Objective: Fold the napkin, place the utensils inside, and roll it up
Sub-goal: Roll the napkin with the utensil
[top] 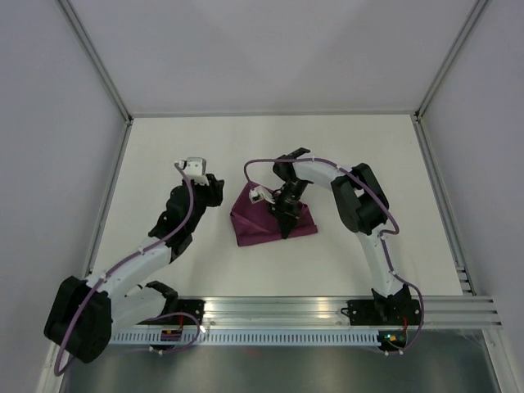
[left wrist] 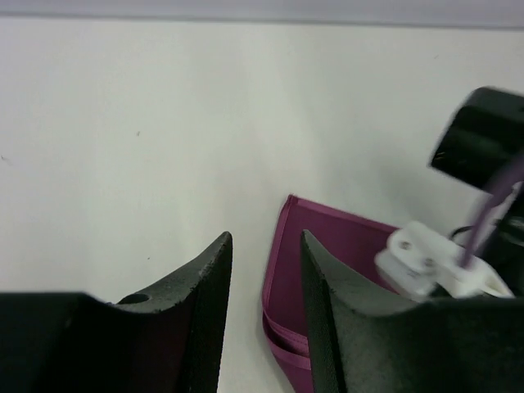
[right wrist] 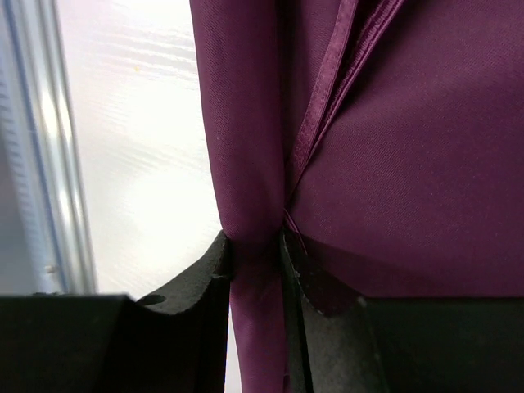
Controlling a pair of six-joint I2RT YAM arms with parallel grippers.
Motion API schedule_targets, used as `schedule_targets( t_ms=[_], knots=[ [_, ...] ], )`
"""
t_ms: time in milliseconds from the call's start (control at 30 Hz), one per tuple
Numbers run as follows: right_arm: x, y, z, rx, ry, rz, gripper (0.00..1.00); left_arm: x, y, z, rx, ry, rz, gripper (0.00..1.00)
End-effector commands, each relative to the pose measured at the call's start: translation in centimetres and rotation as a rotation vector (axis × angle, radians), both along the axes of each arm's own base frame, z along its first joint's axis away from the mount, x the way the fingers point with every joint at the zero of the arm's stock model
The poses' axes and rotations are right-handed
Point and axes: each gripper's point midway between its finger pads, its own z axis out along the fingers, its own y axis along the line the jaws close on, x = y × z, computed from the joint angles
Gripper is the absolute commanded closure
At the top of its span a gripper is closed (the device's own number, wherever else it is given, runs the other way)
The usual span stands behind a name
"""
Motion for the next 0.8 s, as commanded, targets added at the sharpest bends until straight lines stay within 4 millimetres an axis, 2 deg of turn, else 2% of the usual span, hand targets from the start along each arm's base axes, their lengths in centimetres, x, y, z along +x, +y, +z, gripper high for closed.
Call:
schedule_targets(
  t_ms=[0,67,100,133,167,200,233,267,300,333,400,433,500,533,567,633,667,767],
  knots=[
    [-1.7,-4.2,-5.3,-0.214,0.171,0.067,0.96,-1.0,0.2,6.7,-0.03,-0.3,-0.007,0.55],
    [-2.1,-4.3,-5.9,-0.243,0.23,0.06,0.96,-2.4,-1.4,8.1,-0.023,-0.364,-0.076,0.53],
    [-1.4,-4.0,-5.9,-0.241,0.22,0.057,0.96,-3.0,-1.9,8.9,0.021,-0.399,-0.103,0.53],
    [-1.8,-4.2,-6.1,-0.26,0.257,0.058,0.96,-4.0,-3.7,9.2,0.055,-0.42,-0.167,0.53],
    [-1.4,-4.0,-6.2,-0.267,0.251,0.04,0.96,-4.5,-4.5,9.9,0.122,-0.454,-0.198,0.52],
    [-1.3,-3.9,-6.3,-0.279,0.253,0.034,0.96,-4.9,-5.5,9.1,0.169,-0.435,-0.236,0.51],
    [-1.3,-4.0,-6.8,-0.294,0.265,0.025,0.96,-6.0,-7.4,8.7,0.198,-0.428,-0.301,0.5],
    [-1.2,-4.0,-6.9,-0.305,0.265,0.018,0.96,-6.3,-8.3,8.8,0.243,-0.438,-0.336,0.48],
    [-1.1,-4.0,-6.9,-0.308,0.263,0.011,0.96,-6.6,-9.3,7.0,0.297,-0.395,-0.38,0.47],
    [-1.1,-4.0,-7.1,-0.317,0.267,0.007,0.96,-7.6,-10.7,6.2,0.323,-0.384,-0.431,0.47],
    [-1.0,-3.9,-7.2,-0.324,0.269,-0.003,0.96,-8.3,-12.1,4.5,0.398,-0.35,-0.499,0.47],
    [-1.0,-3.9,-7.3,-0.33,0.272,-0.007,0.96,-9.5,-13.7,2.4,0.448,-0.314,-0.569,0.46],
    [-0.7,-3.8,-7.4,-0.335,0.269,-0.018,0.96,-10.7,-15.1,0.5,0.502,-0.284,-0.642,0.45],
    [-0.7,-3.8,-7.6,-0.342,0.274,-0.023,0.96,-11.9,-16.2,-2.2,0.573,-0.232,-0.705,0.45],
    [-0.5,-3.7,-7.6,-0.342,0.267,-0.025,0.96,-12.3,-16.9,-2.6,0.602,-0.233,-0.73,0.45],
    [-0.4,-3.7,-7.7,-0.346,0.266,-0.03,0.96,-13.9,-18.3,-4.5,0.65,-0.214,-0.805,0.45],
    [-0.3,-3.6,-7.8,-0.346,0.263,-0.031,0.96,-14.2,-18.7,-6.3,0.7,-0.185,-0.838,0.45],
    [-0.2,-3.6,-7.8,-0.349,0.261,-0.035,0.96,-14.9,-19.5,-8.2,0.745,-0.162,-0.898,0.45]
  ],
)
